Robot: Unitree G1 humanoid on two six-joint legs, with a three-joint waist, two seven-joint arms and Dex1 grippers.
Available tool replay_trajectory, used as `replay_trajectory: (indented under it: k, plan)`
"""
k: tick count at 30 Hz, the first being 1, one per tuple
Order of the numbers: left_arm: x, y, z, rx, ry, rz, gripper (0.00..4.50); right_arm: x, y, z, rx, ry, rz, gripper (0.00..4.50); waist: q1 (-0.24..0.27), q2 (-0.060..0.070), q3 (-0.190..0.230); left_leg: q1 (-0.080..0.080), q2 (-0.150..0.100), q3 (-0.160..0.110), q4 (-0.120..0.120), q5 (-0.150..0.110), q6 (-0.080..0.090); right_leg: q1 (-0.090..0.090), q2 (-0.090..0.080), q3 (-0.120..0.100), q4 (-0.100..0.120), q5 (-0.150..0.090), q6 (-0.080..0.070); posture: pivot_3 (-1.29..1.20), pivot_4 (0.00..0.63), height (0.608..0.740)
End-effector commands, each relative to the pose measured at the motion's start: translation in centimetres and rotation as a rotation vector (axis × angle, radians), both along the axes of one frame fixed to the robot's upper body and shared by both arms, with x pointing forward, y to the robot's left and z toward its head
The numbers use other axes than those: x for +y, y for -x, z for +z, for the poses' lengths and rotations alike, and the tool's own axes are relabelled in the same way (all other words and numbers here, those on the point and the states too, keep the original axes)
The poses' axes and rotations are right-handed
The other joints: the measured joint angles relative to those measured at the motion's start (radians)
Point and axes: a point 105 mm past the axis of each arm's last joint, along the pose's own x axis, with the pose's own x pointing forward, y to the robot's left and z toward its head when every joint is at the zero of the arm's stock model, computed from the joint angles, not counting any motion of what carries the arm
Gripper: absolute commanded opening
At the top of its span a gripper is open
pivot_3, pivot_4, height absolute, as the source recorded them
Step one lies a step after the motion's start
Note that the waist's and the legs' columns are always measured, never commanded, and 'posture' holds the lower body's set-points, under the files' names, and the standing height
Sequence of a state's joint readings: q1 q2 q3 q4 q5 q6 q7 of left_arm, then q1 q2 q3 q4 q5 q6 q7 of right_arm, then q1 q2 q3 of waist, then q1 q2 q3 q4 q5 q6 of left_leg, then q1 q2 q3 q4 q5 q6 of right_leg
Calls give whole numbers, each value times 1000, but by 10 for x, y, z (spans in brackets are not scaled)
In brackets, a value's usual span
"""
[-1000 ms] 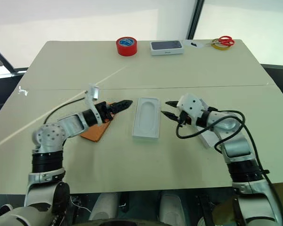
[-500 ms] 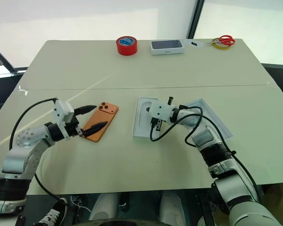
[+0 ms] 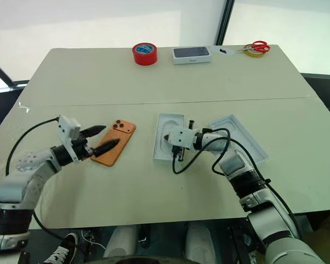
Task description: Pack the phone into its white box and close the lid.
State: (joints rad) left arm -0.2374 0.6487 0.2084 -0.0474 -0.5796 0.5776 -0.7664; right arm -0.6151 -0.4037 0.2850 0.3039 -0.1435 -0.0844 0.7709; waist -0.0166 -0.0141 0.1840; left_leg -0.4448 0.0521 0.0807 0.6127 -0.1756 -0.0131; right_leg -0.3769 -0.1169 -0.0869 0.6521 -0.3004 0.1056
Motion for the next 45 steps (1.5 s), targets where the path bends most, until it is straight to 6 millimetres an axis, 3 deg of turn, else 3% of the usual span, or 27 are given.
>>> replay_trajectory:
  k: [1,5,11,16,24,28,31,35,41,45]
  plan:
    - [23,-5,2,145,77,50,4500,20,-3,42,-79,-120,-12,29,-2,0,0,0,0,0,0,0,0,0,1,0,1,0,0,0,150,740]
    - [33,-6,-13,276,35,30,4500,56,11,36,-23,-76,89,29,-3,0,0,0,1,2,-1,1,-1,-2,2,0,2,0,0,0,150,740]
    - [24,-12,-28,358,47,-45,4500,102,21,19,106,78,189,29,5,-1,0,0,0,2,0,1,-2,-6,2,0,2,0,0,0,150,740]
    - [17,-9,-46,397,-20,-94,4500,117,27,-6,167,258,190,29,5,-1,0,0,0,2,-1,1,-2,-6,1,0,2,0,0,0,150,740]
    - [4,-1,-61,459,-30,-150,4500,111,30,-28,190,348,198,29,4,1,-6,1,0,3,-1,1,-2,-5,0,0,2,0,0,0,150,740]
    - [-36,9,-54,550,202,-248,4500,114,23,-21,129,304,176,29,6,2,-10,1,-1,2,0,1,-2,-4,-1,0,2,0,0,0,150,740]
    - [-49,17,-63,638,200,-258,4500,110,18,-20,128,303,156,29,5,3,-12,2,-1,1,0,1,-1,-2,-1,0,2,0,0,0,150,740]
    - [-53,6,-51,609,214,-220,4500,99,13,-22,130,310,136,29,9,4,-14,4,-1,1,0,0,-1,1,-1,0,2,-1,0,0,150,740]
    - [-56,7,-29,650,281,-259,4500,99,12,-23,128,304,128,29,8,4,-14,4,-2,-1,0,0,-1,2,-1,-1,0,-1,0,0,150,740]
    - [-50,-9,-37,660,101,-148,4500,100,12,-22,129,295,130,29,10,4,-14,4,-2,-1,0,0,-1,2,-1,-1,0,-1,0,0,150,740]
